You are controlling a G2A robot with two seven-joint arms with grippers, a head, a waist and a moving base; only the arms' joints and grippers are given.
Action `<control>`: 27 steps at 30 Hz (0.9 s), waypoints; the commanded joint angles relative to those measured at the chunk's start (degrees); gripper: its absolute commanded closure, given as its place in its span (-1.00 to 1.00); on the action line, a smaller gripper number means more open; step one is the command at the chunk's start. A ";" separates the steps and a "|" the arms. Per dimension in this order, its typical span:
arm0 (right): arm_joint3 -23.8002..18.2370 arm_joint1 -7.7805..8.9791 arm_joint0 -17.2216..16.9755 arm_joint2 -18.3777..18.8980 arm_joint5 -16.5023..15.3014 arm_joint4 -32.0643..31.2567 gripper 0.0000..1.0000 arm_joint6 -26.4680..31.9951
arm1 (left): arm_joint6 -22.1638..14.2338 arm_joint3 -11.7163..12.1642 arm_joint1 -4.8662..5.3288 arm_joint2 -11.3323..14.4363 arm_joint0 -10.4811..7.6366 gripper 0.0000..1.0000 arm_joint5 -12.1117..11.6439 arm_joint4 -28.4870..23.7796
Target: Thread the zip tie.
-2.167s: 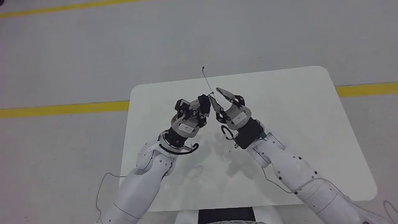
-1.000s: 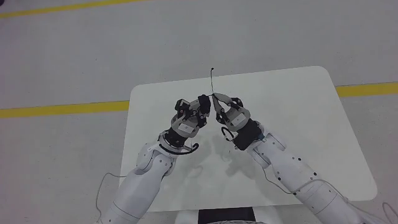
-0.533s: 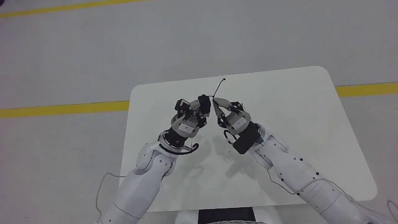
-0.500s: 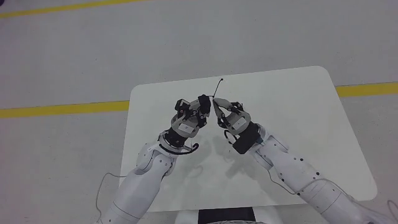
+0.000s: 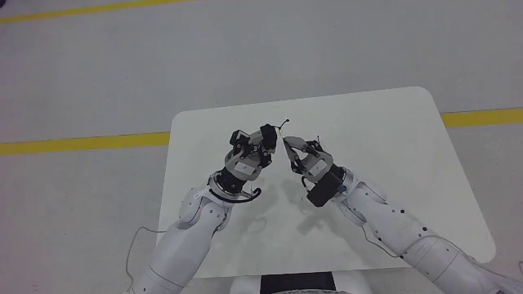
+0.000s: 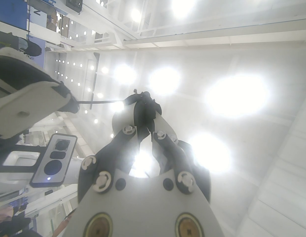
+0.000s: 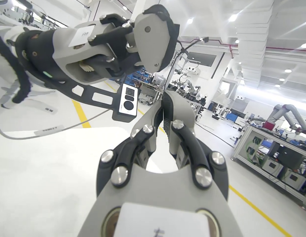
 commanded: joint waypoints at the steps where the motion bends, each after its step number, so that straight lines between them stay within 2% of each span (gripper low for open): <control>1: 0.09 0.67 0.25 -0.77 0.61 0.00 1.00 0.06 | 0.00 0.00 0.00 0.00 0.00 1.00 0.00 0.00; 9: -0.30 2.31 0.67 -2.88 2.09 0.00 1.00 1.10 | 0.00 0.00 0.00 0.00 0.00 1.00 0.00 0.00; 22: -0.31 3.82 2.33 -5.95 3.84 0.00 1.00 2.63 | 0.00 0.00 0.00 0.00 0.00 1.00 0.00 0.00; 27: -0.83 3.97 1.80 -5.39 4.76 0.00 1.00 2.52 | 0.00 0.00 0.00 0.00 0.00 1.00 0.00 0.00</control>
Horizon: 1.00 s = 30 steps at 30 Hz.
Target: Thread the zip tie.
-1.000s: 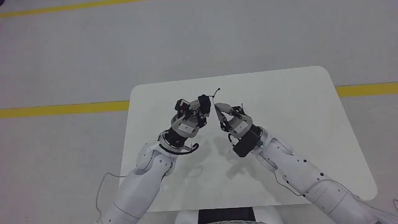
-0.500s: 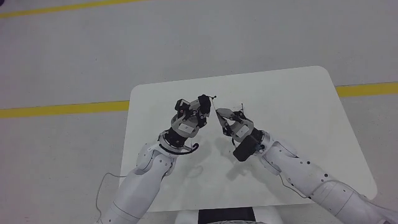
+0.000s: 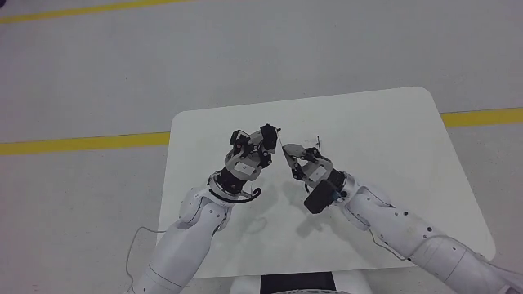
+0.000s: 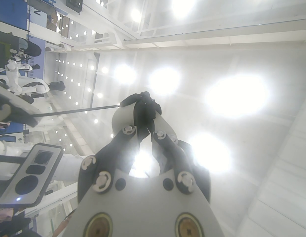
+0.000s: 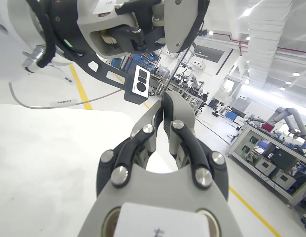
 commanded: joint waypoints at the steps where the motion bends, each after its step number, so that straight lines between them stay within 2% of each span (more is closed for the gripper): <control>1: -0.52 -0.07 -0.59 0.74 1.02 0.52 1.00 -0.26 | 0.00 0.00 0.00 0.00 0.00 1.00 0.00 0.00; 2: -0.92 -0.16 -1.26 1.39 1.66 1.66 0.94 -0.68 | 0.00 0.00 0.00 0.00 0.00 1.00 0.00 0.00; 3: -1.01 -0.20 -1.59 1.95 2.00 2.23 0.50 -0.82 | 0.00 0.00 0.00 0.00 0.00 1.00 0.00 0.00; 4: -1.20 -0.23 -1.88 2.47 2.19 2.62 -1.00 -1.21 | 0.00 0.00 0.00 0.00 0.00 1.00 0.00 0.00; 13: -1.83 0.21 -6.67 11.61 -2.35 16.70 -1.00 -8.61 | 0.00 0.00 0.00 0.00 0.00 1.00 0.00 0.00; 19: -5.71 1.17 -11.35 18.50 -10.37 24.42 -1.00 -11.61 | 0.00 0.00 0.00 0.00 0.00 1.00 0.00 0.00; 23: -7.13 1.76 -13.92 22.04 -11.61 22.78 -1.00 -11.23 | 0.00 0.00 0.00 0.00 0.00 1.00 0.00 0.00; 30: -7.13 1.76 -13.92 22.04 -11.61 22.78 -1.00 -11.23 | 0.00 0.00 0.00 0.00 0.00 1.00 0.00 0.00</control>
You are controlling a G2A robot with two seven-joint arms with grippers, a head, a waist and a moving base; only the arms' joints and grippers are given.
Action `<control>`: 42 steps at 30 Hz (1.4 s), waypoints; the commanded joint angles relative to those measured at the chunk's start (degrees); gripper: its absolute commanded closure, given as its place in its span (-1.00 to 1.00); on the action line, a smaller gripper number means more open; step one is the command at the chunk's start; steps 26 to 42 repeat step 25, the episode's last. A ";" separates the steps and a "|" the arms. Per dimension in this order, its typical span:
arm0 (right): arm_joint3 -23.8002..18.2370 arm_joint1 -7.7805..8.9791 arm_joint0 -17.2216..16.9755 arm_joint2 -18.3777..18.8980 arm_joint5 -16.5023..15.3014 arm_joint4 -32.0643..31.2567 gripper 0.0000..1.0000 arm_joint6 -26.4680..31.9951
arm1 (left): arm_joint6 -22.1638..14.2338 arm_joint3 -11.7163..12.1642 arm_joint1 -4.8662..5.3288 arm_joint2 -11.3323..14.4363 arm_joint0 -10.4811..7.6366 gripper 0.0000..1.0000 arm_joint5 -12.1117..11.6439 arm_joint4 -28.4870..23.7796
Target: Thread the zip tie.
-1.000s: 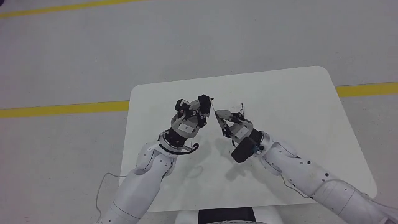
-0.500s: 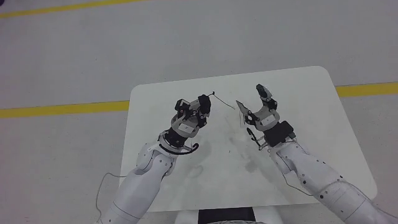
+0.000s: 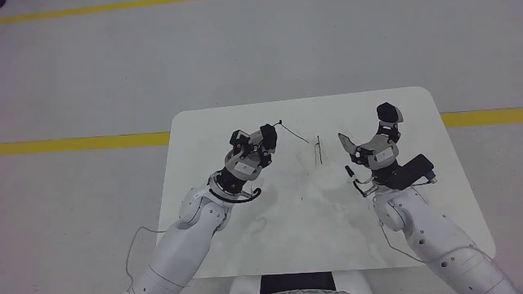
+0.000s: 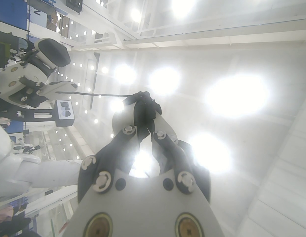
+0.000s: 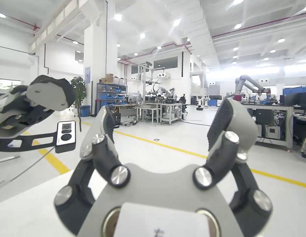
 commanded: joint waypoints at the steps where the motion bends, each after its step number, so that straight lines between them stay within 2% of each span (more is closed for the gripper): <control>1: 0.00 0.00 0.00 0.00 0.00 0.00 -1.00 0.00 | 0.00 0.00 0.00 0.00 0.00 1.00 0.00 0.00; 10: 0.00 0.00 0.00 0.00 0.00 0.00 -1.00 0.00 | 0.00 0.00 0.00 0.00 0.00 1.00 0.00 0.00; 12: -1.05 -0.16 -0.41 0.50 -0.72 1.87 -1.00 0.88 | 0.00 0.00 0.00 0.00 0.00 1.00 0.00 0.00; 18: -4.99 -0.23 -3.49 4.45 -7.00 10.91 -1.00 1.74 | 0.00 0.00 0.00 0.00 0.00 1.00 0.00 0.00; 25: -9.99 0.06 -7.40 9.78 -15.75 23.30 -1.00 9.61 | 0.00 0.00 0.00 0.00 0.00 1.00 0.00 0.00; 42: -9.99 0.06 -7.40 9.78 -15.75 23.30 -1.00 9.61 | 0.00 0.00 0.00 0.00 0.00 1.00 0.00 0.00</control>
